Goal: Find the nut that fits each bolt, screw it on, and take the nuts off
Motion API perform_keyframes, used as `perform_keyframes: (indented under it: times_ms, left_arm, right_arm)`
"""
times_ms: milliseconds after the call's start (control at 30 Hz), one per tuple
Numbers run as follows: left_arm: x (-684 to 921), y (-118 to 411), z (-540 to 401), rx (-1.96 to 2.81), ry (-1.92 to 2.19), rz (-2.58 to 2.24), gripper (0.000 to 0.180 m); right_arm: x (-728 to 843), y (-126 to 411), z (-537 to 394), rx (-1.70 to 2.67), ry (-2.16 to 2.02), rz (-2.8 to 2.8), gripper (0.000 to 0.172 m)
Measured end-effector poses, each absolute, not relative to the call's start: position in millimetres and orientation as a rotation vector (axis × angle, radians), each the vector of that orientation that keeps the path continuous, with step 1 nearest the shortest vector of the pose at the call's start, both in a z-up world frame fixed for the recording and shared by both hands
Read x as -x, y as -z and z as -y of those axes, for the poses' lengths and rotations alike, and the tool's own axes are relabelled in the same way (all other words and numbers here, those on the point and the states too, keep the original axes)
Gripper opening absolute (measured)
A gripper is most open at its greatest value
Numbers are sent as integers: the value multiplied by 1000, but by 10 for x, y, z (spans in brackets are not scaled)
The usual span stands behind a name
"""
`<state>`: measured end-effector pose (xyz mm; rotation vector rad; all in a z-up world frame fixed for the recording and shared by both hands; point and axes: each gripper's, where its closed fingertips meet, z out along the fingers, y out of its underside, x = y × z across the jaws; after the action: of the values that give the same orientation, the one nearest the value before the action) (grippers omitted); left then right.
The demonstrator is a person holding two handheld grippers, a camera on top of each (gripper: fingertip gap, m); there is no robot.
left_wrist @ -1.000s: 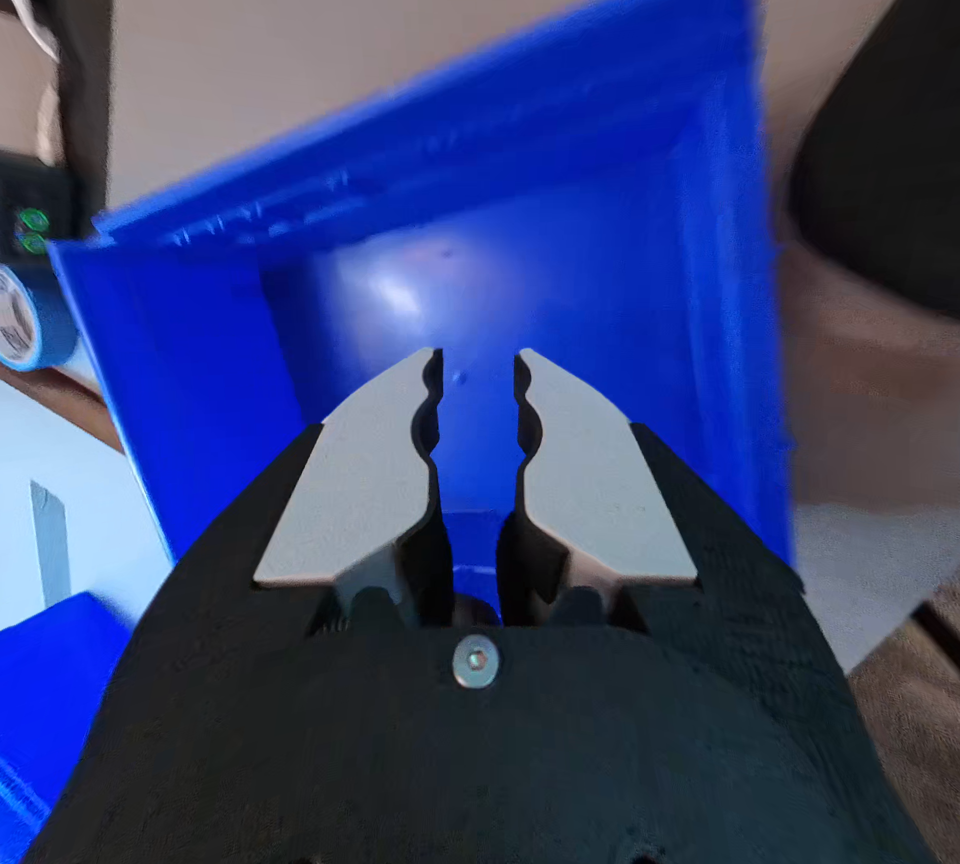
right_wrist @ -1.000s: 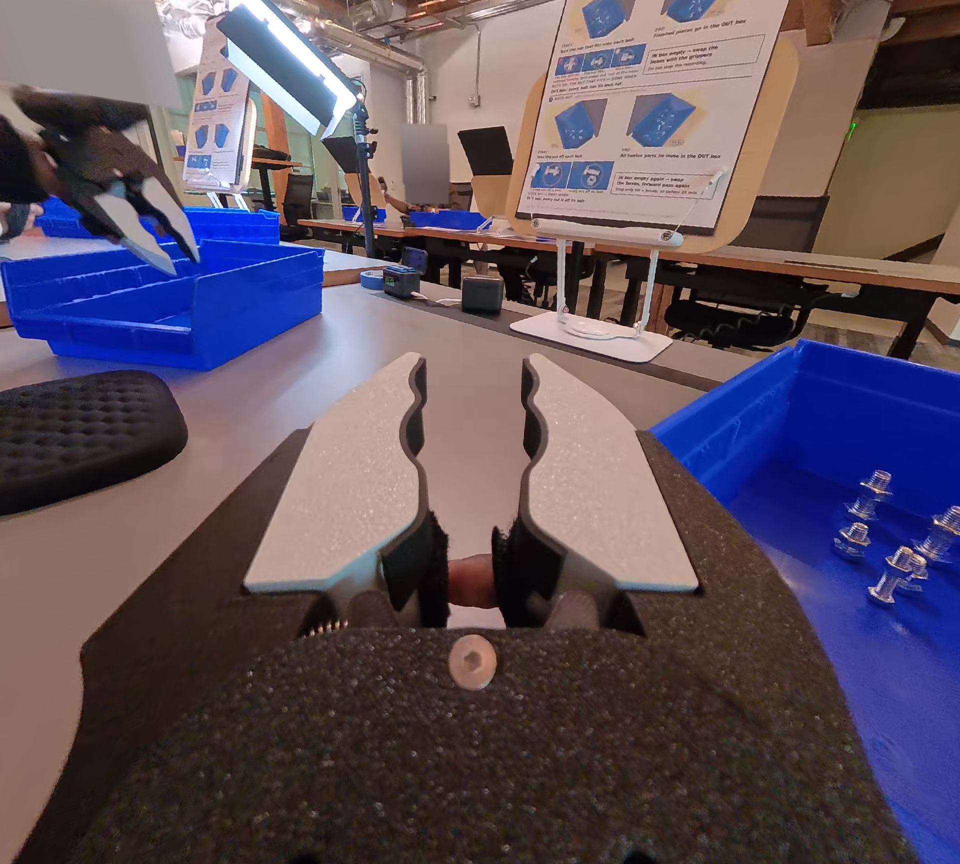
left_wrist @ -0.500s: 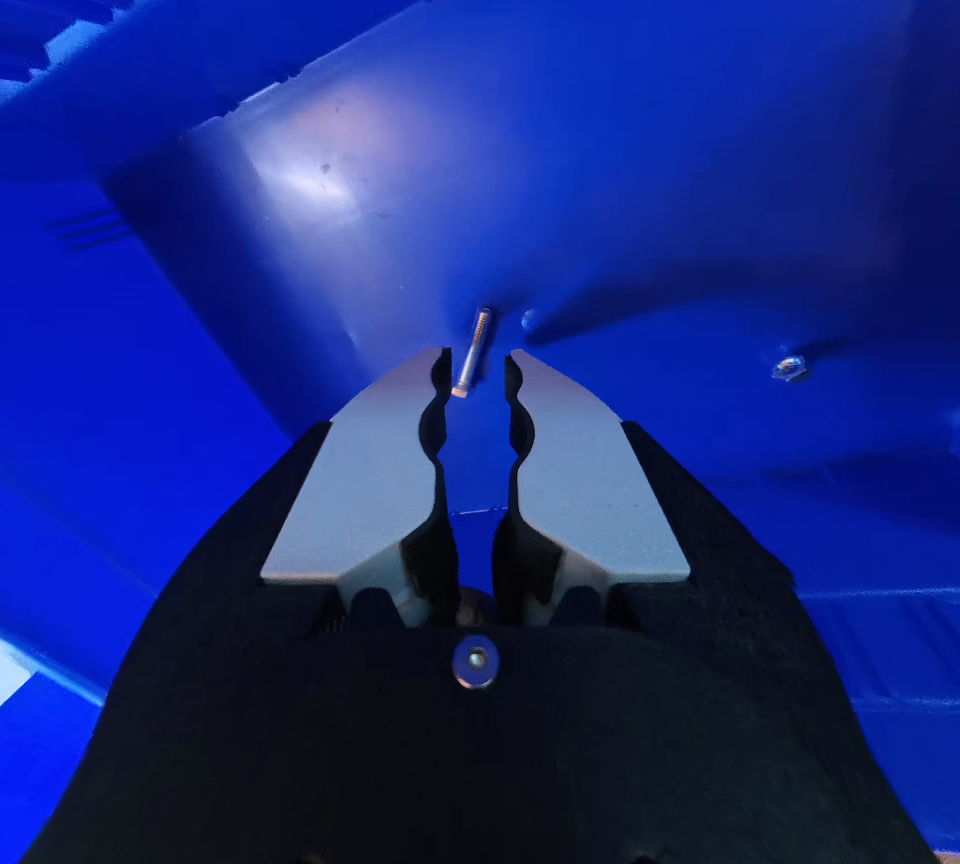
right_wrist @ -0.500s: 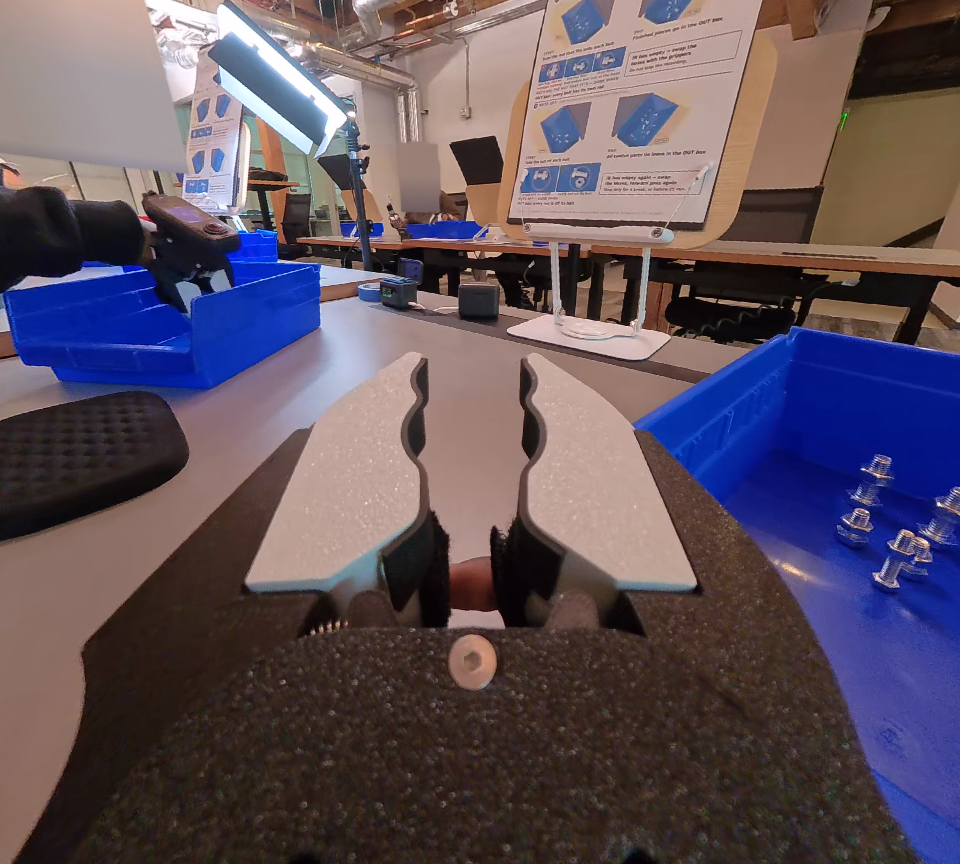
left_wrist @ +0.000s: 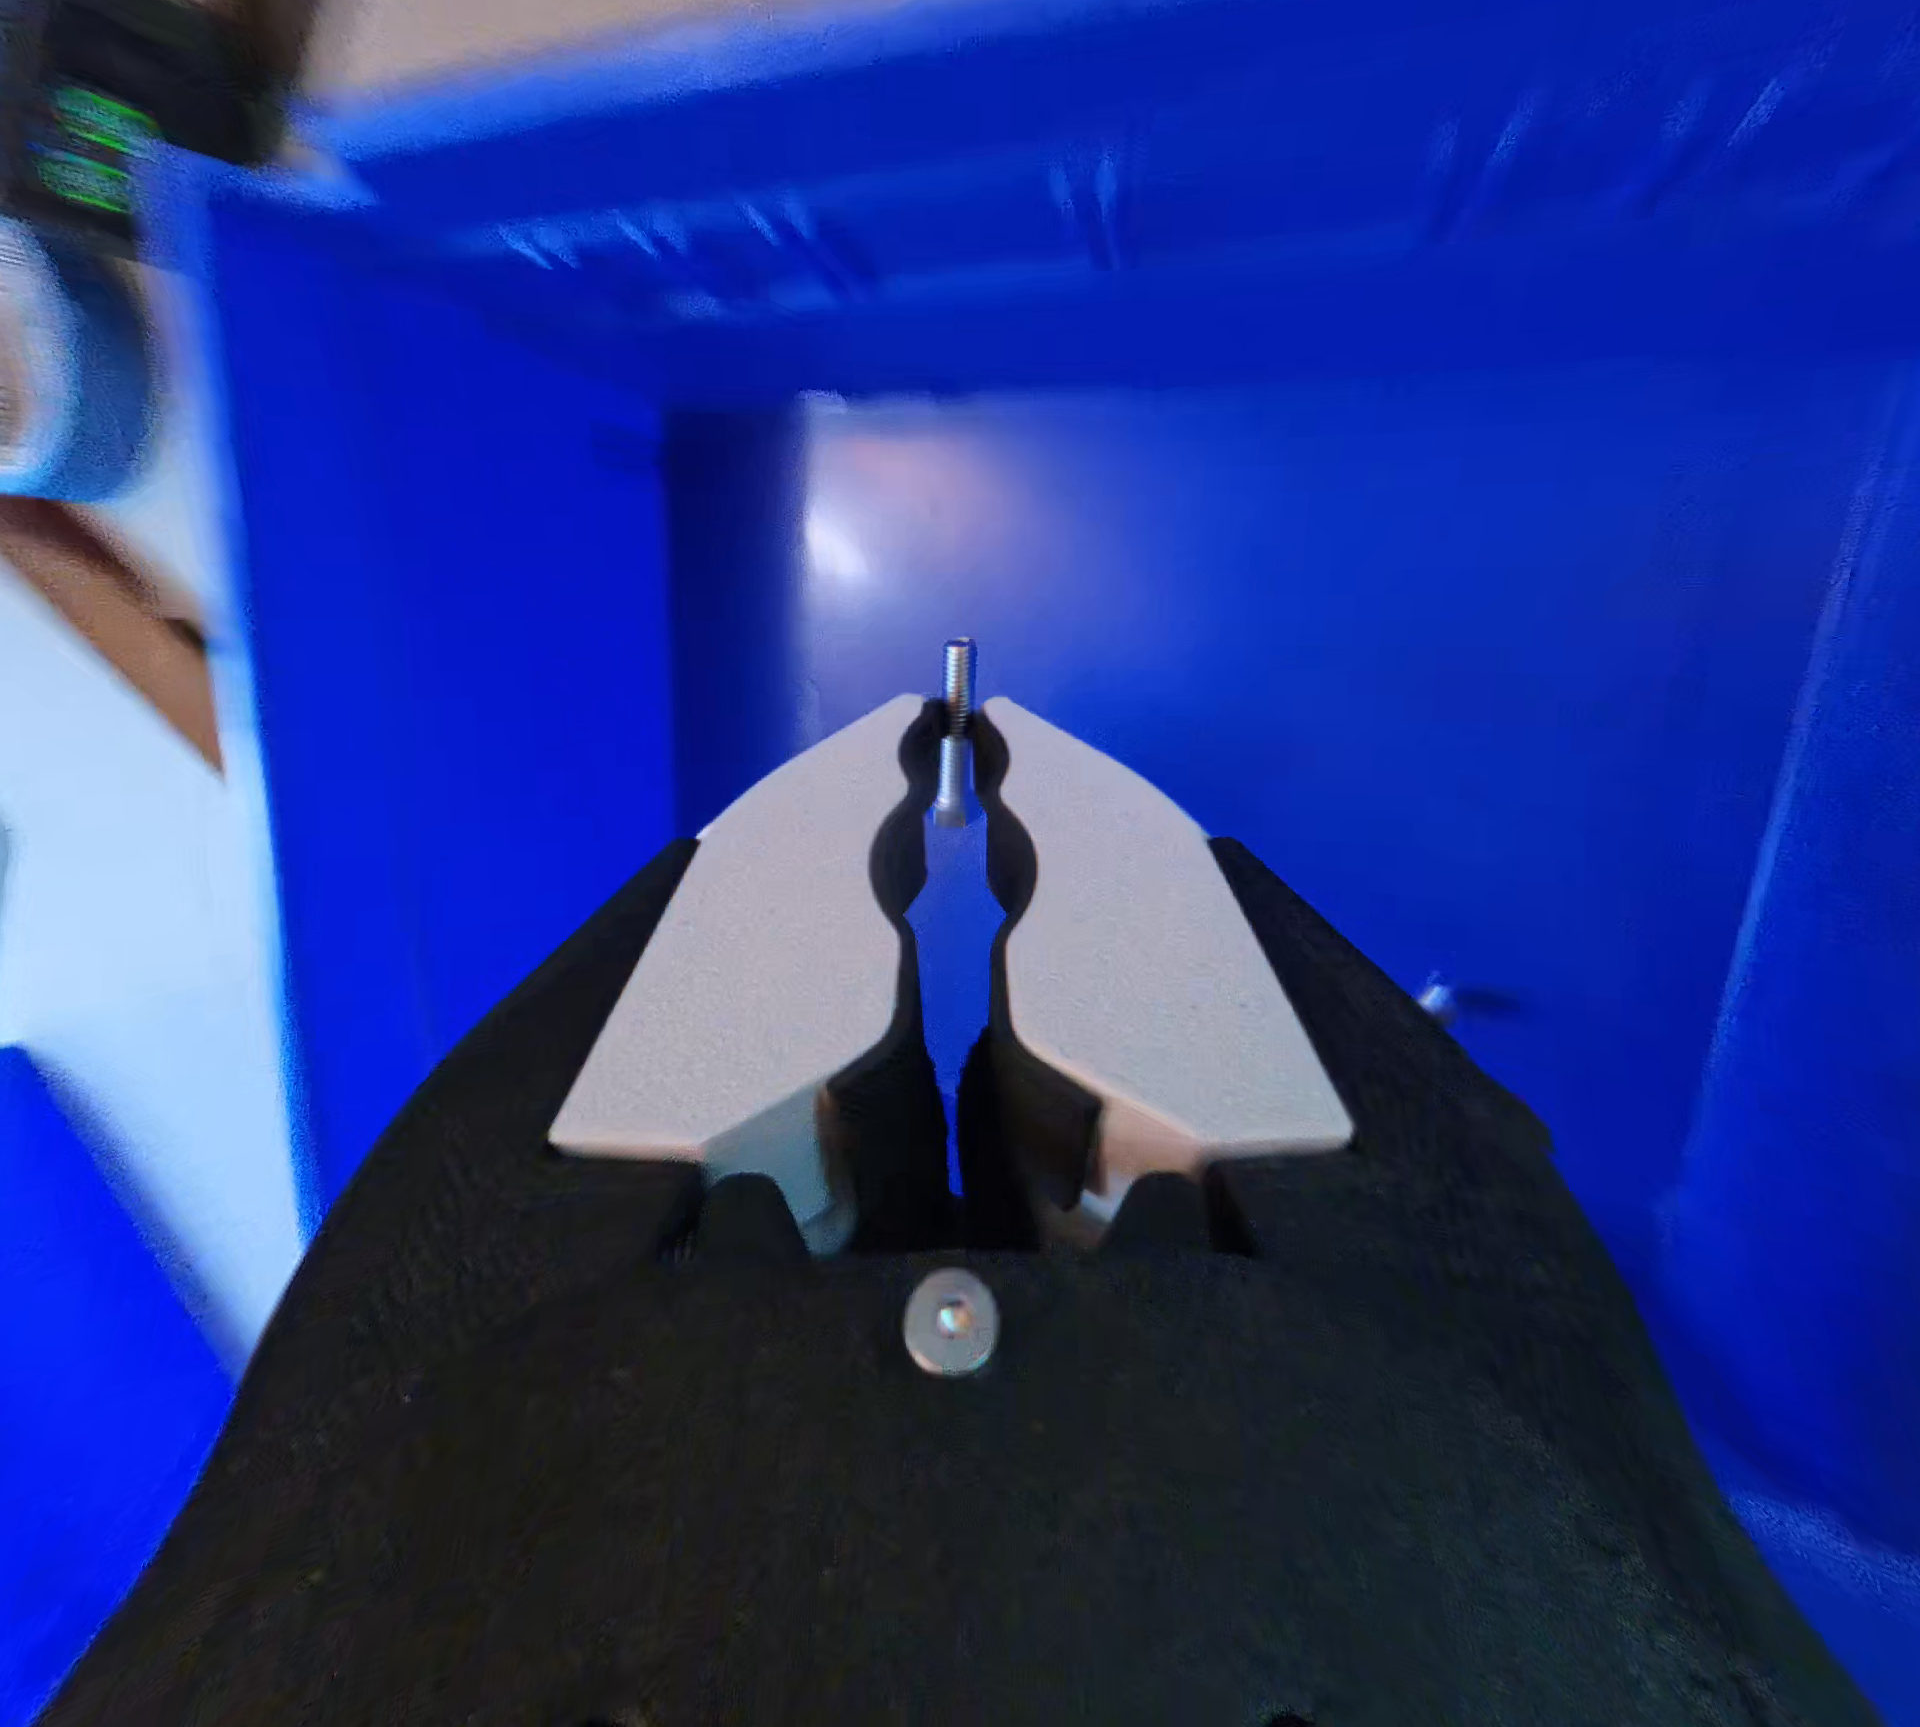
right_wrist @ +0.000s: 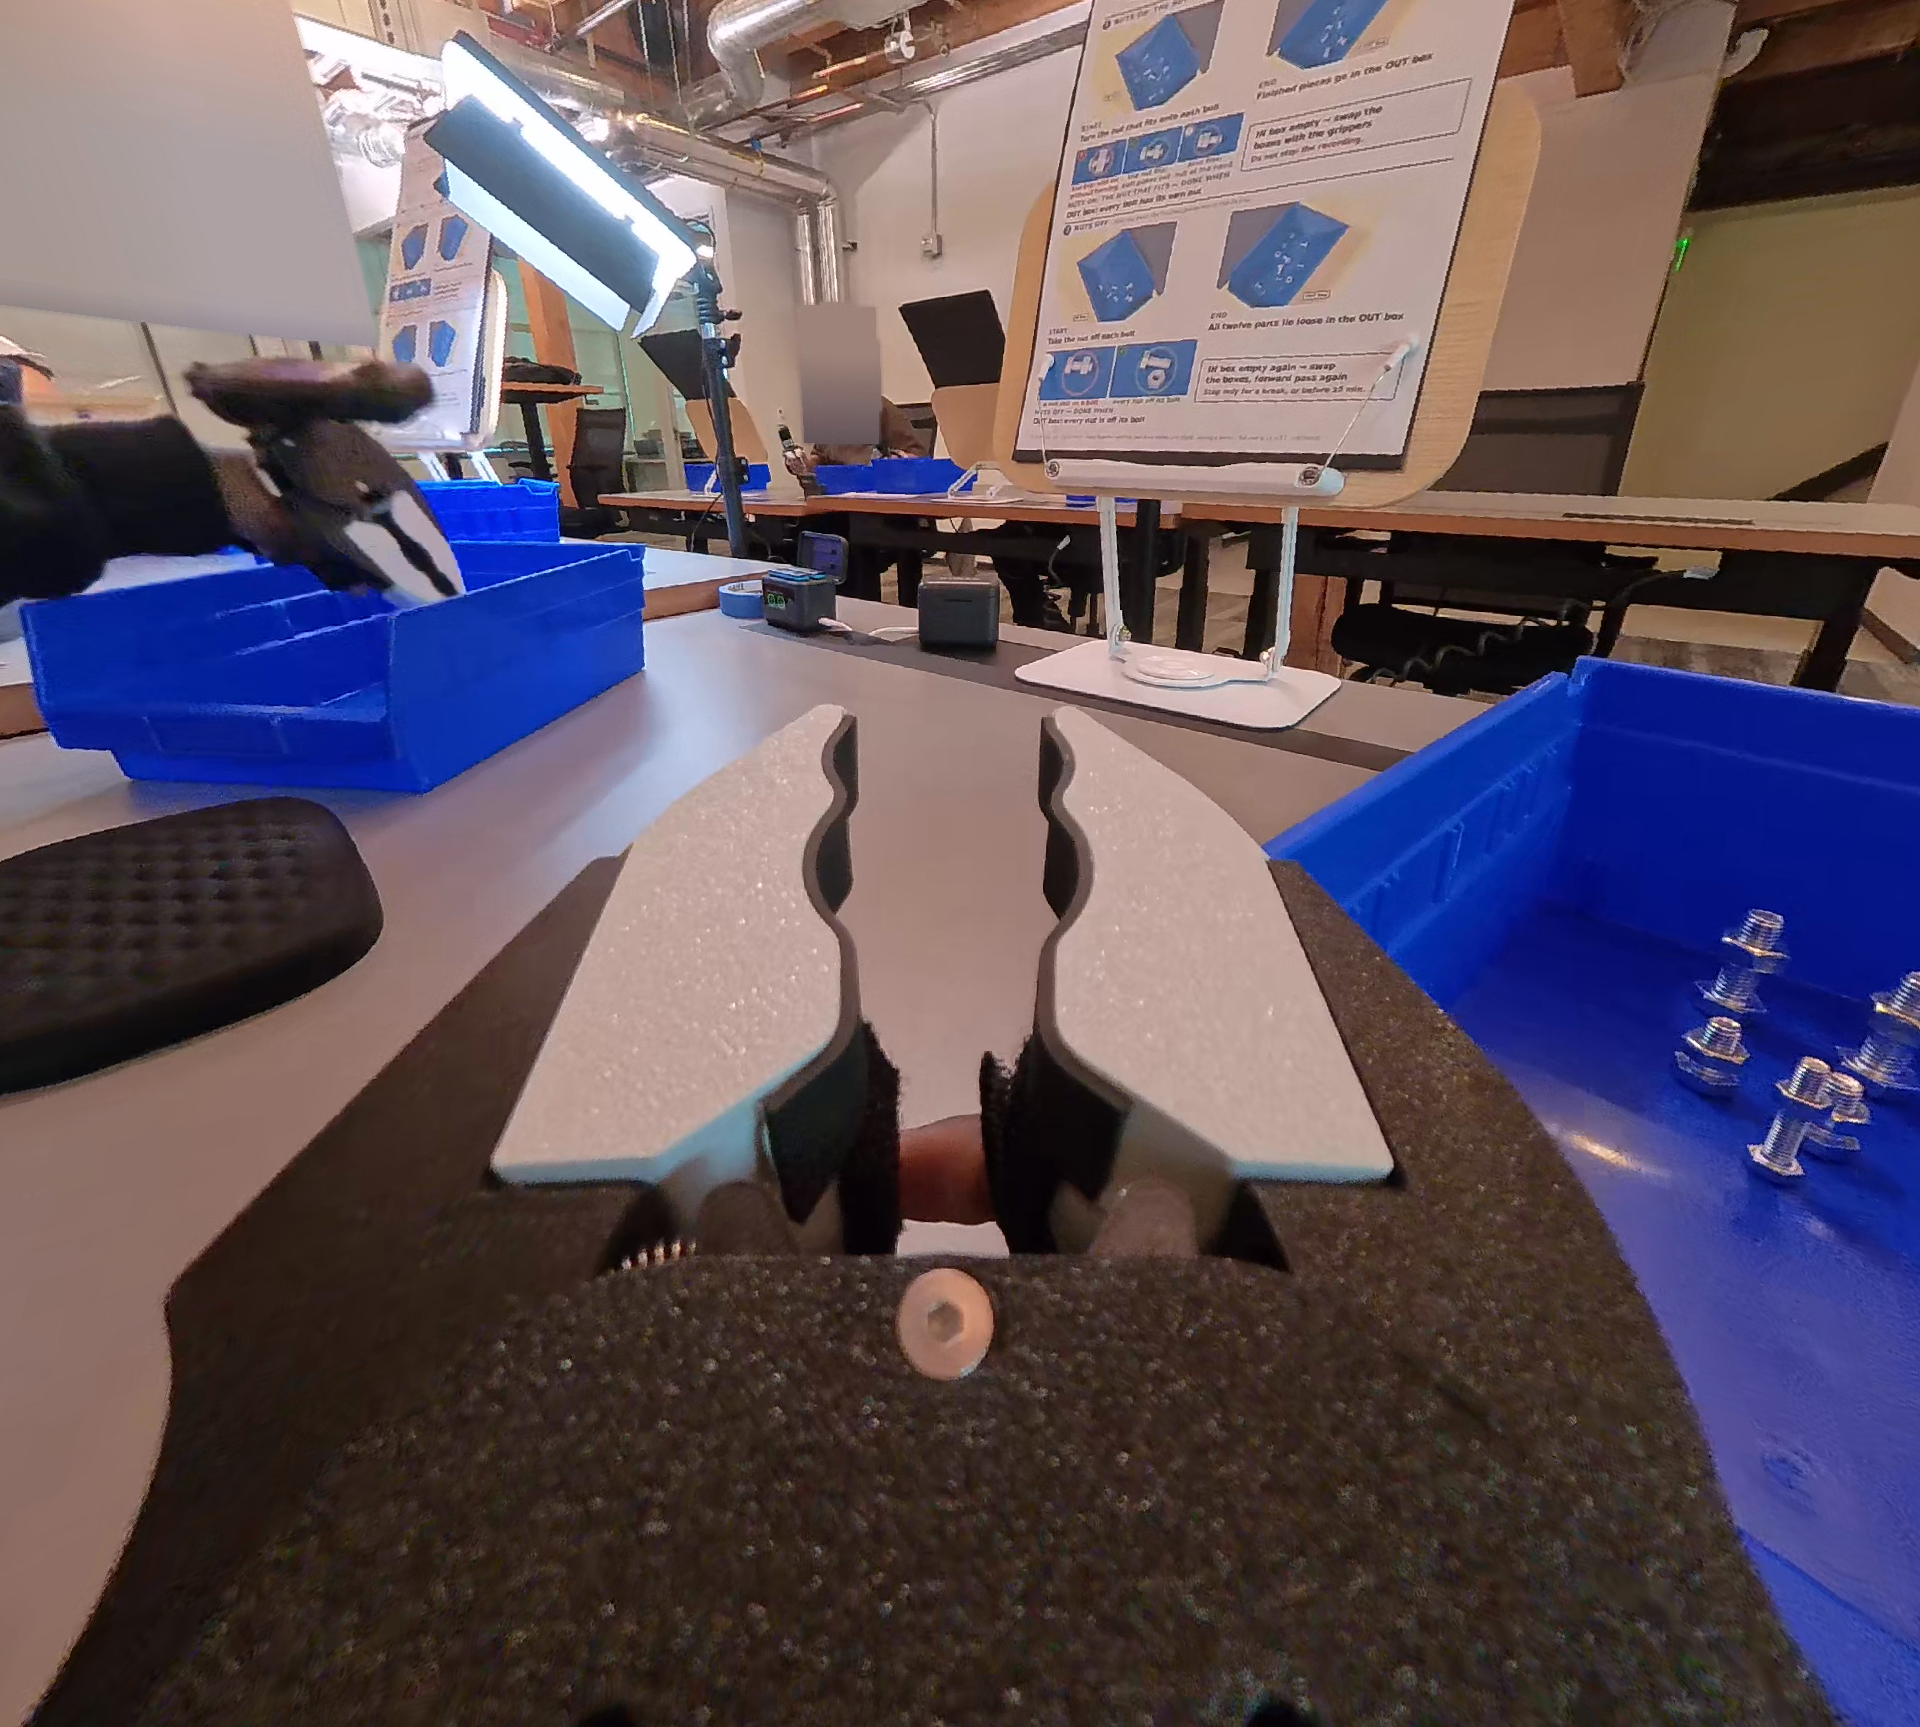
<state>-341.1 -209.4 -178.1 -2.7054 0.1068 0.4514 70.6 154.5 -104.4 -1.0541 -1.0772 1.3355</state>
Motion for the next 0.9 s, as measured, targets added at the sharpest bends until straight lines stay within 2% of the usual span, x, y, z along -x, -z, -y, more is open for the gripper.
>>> perform_keyframes:
  times_ms: [33, 167, 267, 567, 733, 900]
  left_arm:
    - [3352, 1585, 2007, 2580, -492, -28, 6]
    - [2601, 631, 1518, 1878, -367, 137, 6]
    - [1743, 309, 1223, 1525, -117, 95, 5]
    - [375, 715, 512, 1395, 206, -65, 5]
    - [97, 987, 288, 1454, 214, -135, 5]
    - [-73, 1213, 174, 1533, 176, -225, 5]
  right_arm:
    - [-708, 1042, -1548, 1054, -1336, 1074, 33]
    - [-706, 1043, -1535, 1046, -1327, 1080, 33]
    - [-698, 1048, -1522, 1043, -1319, 1091, 33]
    - [-510, 1016, -1095, 1012, -1310, 1313, 31]
    - [-357, 923, -469, 954, -1511, 1485, 21]
    - [-159, 1062, 8, 963, -1583, 1658, 17]
